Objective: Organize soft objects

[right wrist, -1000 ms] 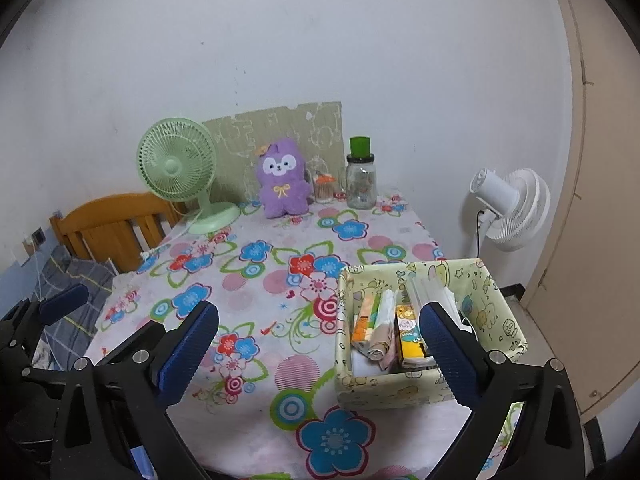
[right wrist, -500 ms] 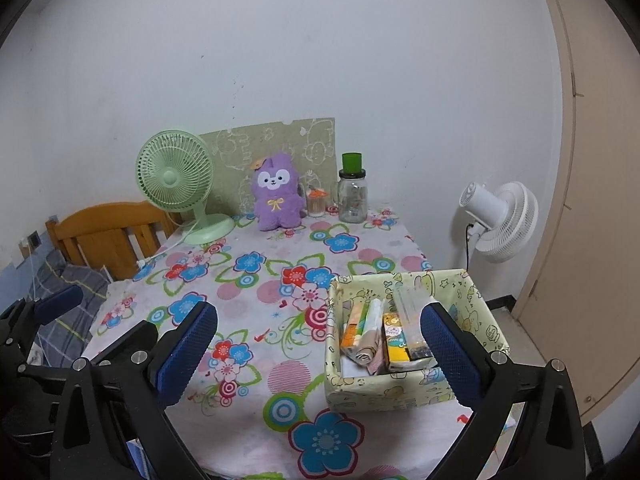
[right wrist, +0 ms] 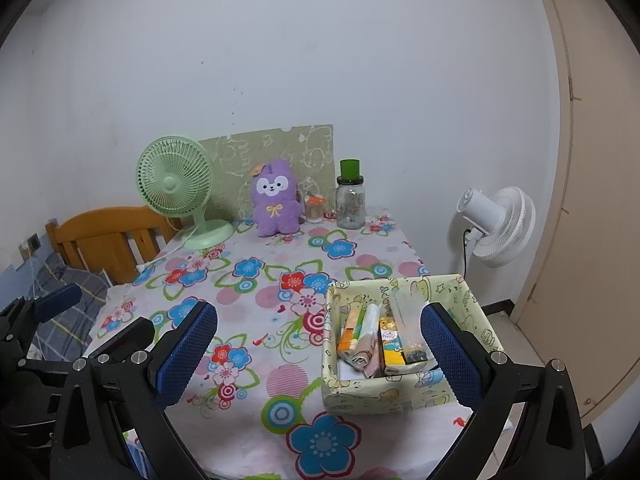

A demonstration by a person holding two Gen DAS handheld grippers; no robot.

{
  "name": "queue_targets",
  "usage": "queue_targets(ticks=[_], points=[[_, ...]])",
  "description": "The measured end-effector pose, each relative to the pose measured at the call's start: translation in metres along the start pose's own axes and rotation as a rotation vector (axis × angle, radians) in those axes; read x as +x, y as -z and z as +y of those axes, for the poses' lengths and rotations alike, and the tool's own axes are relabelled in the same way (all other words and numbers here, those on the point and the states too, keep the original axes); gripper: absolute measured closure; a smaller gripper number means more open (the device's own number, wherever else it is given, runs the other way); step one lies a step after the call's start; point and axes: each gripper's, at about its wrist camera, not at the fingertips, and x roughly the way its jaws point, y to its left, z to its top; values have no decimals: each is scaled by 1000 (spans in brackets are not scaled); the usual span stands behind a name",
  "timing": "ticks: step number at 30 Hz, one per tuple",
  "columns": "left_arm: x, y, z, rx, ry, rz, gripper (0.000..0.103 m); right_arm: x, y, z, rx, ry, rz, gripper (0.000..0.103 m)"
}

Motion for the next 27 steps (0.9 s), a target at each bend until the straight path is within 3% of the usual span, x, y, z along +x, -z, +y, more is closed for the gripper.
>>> queue_targets(ticks=[27], points=[[2, -1, 0, -6, 0, -6, 0, 0, -3, -2, 15, 5, -5, 0]])
